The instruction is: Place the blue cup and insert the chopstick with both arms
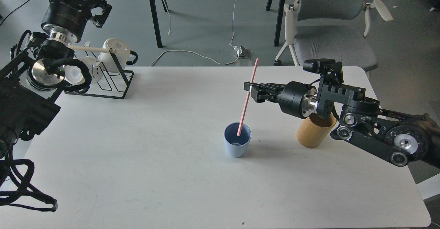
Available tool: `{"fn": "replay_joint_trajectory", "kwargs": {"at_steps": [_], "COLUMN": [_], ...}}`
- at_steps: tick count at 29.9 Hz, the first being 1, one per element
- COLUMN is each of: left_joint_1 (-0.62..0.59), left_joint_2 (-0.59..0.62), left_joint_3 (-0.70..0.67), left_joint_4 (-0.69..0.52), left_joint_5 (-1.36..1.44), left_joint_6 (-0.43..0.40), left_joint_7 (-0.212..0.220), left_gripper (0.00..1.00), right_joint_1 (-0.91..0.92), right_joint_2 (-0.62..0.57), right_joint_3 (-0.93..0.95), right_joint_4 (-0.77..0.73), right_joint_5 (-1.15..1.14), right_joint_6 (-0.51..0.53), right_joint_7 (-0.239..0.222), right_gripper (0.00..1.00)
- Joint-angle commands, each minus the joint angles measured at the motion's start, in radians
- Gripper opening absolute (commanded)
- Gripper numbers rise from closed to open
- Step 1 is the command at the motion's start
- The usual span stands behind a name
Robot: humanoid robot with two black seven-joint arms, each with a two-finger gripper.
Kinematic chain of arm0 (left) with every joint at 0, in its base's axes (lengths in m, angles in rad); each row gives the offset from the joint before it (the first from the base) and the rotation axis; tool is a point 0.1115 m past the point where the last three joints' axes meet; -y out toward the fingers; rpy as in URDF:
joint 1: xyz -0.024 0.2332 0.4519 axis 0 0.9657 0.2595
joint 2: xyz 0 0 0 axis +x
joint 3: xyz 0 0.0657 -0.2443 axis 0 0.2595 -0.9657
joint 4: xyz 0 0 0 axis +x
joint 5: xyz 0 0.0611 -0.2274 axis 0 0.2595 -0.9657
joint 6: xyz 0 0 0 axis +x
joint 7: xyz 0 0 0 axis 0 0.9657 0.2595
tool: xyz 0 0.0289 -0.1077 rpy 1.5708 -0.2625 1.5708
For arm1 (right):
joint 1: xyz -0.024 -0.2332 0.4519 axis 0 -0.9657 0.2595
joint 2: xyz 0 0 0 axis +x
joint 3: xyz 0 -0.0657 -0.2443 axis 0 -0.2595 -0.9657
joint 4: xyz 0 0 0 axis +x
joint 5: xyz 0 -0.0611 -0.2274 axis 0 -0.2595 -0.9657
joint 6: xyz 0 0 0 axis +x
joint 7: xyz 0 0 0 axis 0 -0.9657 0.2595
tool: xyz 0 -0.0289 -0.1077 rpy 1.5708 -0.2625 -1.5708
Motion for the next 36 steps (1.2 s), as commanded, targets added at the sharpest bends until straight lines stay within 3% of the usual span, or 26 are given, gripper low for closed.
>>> {"fn": "replay_joint_trajectory", "kwargs": {"at_steps": [1, 7, 17, 20, 22, 26, 28, 32, 36], "left_joint_1": [-0.002, -0.002, -0.002, -0.002, -0.002, -0.002, -0.002, -0.002, -0.002], "left_joint_2": [-0.003, -0.003, 0.000, -0.002, -0.002, 0.000, 0.001, 0.000, -0.005], "left_joint_3": [0.000, 0.000, 0.000, 0.000, 0.000, 0.000, 0.000, 0.000, 0.002], "left_joint_4": [0.000, 0.000, 0.005, 0.009, 0.011, 0.011, 0.011, 0.011, 0.011], "left_joint_5": [0.000, 0.000, 0.000, 0.000, 0.000, 0.000, 0.000, 0.000, 0.000], "left_joint_6": [0.000, 0.000, 0.000, 0.000, 0.000, 0.000, 0.000, 0.000, 0.000], "left_joint_7": [-0.002, -0.011, -0.011, -0.011, -0.011, -0.012, -0.011, -0.011, -0.011], "left_gripper": [0.99, 0.99, 0.99, 0.99, 0.99, 0.99, 0.99, 0.99, 0.99], "right_joint_1": [-0.017, -0.028, -0.049, -0.051, -0.051, -0.048, -0.045, -0.043, -0.045], "right_joint_2": [0.020, 0.040, 0.056, 0.056, 0.054, 0.040, 0.028, 0.016, 0.014], "right_joint_3": [0.000, -0.002, -0.014, -0.014, -0.008, 0.029, 0.079, 0.222, 0.363], "right_joint_4": [-0.009, -0.026, -0.030, -0.030, -0.029, -0.021, -0.017, -0.021, -0.033], "right_joint_5": [-0.001, -0.005, -0.008, -0.007, -0.005, 0.011, 0.019, 0.047, 0.215], "right_joint_6": [-0.001, -0.001, -0.001, -0.001, -0.003, -0.028, -0.031, -0.023, -0.017], "right_joint_7": [0.000, 0.000, 0.000, 0.000, 0.000, 0.009, 0.023, 0.038, 0.041], "right_gripper": [0.03, 0.12, 0.18, 0.27, 0.38, 0.73, 1.00, 0.99, 1.00]}}
